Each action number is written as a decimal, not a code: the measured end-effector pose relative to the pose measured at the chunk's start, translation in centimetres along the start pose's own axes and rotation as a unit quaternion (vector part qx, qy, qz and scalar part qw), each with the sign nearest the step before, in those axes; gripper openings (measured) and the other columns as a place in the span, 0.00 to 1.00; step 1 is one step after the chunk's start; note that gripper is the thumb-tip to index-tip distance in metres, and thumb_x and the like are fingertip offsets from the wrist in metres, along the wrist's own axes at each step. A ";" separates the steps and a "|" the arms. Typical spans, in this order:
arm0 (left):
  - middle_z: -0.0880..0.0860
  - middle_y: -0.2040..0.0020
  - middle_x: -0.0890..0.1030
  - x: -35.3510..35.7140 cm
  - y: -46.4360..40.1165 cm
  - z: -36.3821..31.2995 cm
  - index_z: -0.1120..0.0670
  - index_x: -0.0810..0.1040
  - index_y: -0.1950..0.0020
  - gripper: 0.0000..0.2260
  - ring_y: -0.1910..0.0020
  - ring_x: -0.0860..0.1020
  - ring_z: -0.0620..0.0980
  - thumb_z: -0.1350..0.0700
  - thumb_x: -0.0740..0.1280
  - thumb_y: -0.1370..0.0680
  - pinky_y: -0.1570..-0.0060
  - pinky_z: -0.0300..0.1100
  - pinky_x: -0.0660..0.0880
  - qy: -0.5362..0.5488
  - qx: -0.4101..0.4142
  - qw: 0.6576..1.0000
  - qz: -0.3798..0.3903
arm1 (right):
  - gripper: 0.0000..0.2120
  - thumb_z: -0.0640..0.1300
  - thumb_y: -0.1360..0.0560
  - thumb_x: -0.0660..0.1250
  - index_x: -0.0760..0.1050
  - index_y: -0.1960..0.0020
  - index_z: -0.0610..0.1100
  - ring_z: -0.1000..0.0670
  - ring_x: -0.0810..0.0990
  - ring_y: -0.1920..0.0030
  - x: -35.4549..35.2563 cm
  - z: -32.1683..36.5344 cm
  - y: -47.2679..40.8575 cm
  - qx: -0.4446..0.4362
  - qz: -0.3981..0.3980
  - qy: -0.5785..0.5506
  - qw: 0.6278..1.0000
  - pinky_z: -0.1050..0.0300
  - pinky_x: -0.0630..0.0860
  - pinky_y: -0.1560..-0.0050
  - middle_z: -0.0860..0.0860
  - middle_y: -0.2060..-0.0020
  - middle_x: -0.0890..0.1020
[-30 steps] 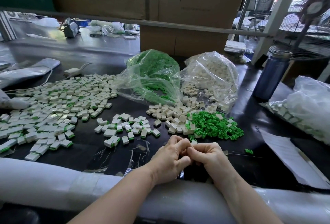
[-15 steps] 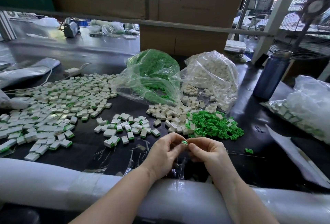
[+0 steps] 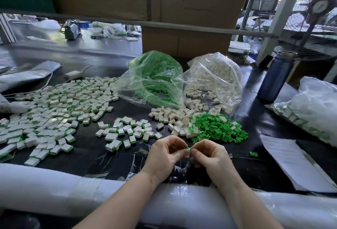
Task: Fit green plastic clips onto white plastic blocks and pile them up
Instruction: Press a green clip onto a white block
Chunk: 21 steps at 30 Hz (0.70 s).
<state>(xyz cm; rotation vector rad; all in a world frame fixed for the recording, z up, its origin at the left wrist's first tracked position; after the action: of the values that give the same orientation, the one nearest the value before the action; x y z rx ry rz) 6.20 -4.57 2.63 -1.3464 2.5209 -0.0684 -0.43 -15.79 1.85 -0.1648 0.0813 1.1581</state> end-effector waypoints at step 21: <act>0.54 0.64 0.80 0.8 0.3 -0.7 0.56 0.78 0.60 0.08 0.65 0.77 0.46 0.65 0.74 0.31 0.60 0.38 0.77 0.009 0.023 0.999 0.040 | 0.10 0.28 0.29 0.66 0.78 0.64 0.41 0.53 0.78 0.71 0.2 0.2 0.2 0.015 0.010 -0.060 0.998 0.65 0.73 0.71 0.48 0.72 0.80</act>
<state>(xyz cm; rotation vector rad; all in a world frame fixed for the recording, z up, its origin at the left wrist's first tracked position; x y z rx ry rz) 5.32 -5.14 3.11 -1.2330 2.5684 -0.1211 -0.52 -15.56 1.96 -0.0678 -0.0058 1.1844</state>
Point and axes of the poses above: each hand's wrist, its own y-axis away from the middle knuckle, its own x-axis out of the palm, z = x × y, the point moved 10 cm from there along -y, towards the middle knuckle
